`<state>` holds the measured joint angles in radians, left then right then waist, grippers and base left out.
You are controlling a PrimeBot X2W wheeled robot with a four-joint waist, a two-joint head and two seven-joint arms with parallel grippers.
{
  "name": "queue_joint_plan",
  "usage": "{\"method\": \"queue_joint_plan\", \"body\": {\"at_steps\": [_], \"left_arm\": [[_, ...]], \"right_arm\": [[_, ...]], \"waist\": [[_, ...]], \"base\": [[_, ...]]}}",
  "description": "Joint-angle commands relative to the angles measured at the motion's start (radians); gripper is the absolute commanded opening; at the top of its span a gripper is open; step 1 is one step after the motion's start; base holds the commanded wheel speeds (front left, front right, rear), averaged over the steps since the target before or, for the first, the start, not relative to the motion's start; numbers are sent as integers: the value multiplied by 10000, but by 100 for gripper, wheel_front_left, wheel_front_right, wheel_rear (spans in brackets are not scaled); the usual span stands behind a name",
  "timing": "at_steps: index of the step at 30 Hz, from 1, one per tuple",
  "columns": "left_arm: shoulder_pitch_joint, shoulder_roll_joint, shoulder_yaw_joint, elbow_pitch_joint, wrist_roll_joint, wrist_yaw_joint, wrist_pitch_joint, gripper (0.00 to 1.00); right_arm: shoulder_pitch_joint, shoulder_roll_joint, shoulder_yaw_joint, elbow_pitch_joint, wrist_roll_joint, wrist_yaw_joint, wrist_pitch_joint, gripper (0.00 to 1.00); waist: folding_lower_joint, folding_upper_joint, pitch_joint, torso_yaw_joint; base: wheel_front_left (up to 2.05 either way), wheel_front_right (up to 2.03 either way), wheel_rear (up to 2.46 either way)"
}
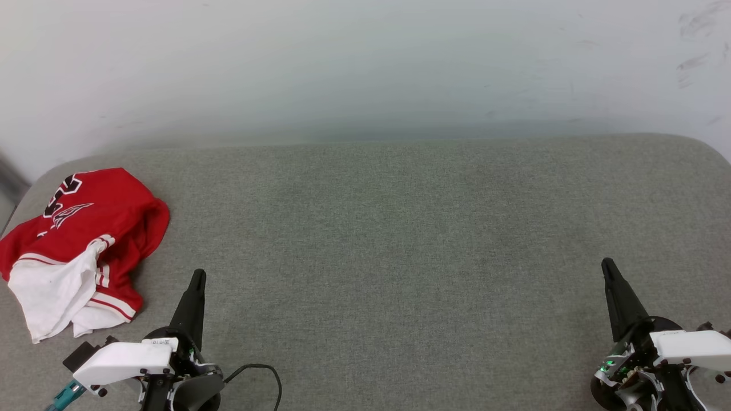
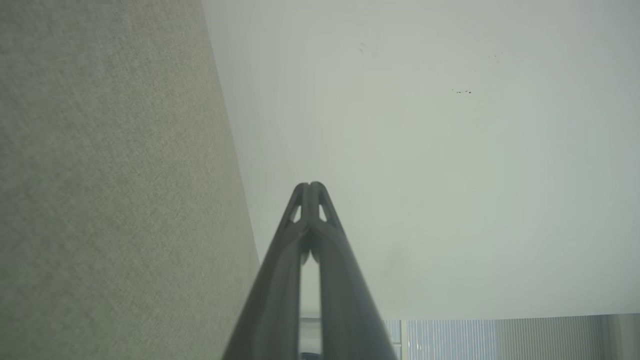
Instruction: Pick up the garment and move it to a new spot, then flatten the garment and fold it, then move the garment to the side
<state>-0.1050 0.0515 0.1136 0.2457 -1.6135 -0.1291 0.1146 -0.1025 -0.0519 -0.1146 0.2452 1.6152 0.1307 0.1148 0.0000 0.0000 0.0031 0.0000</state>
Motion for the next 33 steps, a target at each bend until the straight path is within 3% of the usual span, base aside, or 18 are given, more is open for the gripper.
{"method": "queue_joint_plan", "body": {"at_steps": [1,33], "left_arm": [[-71,-16,26,6,28,-30,28,0],[-71,-16,23,5,22,-30,21,0]], "right_arm": [[-111,35,1,11,-48,0,7,0],[-111,35,7,11,-48,-1,5,0]], "waist": [[0,0,0,0],[0,0,0,0]], "base": [[0,0,0],[0,0,0]]}}
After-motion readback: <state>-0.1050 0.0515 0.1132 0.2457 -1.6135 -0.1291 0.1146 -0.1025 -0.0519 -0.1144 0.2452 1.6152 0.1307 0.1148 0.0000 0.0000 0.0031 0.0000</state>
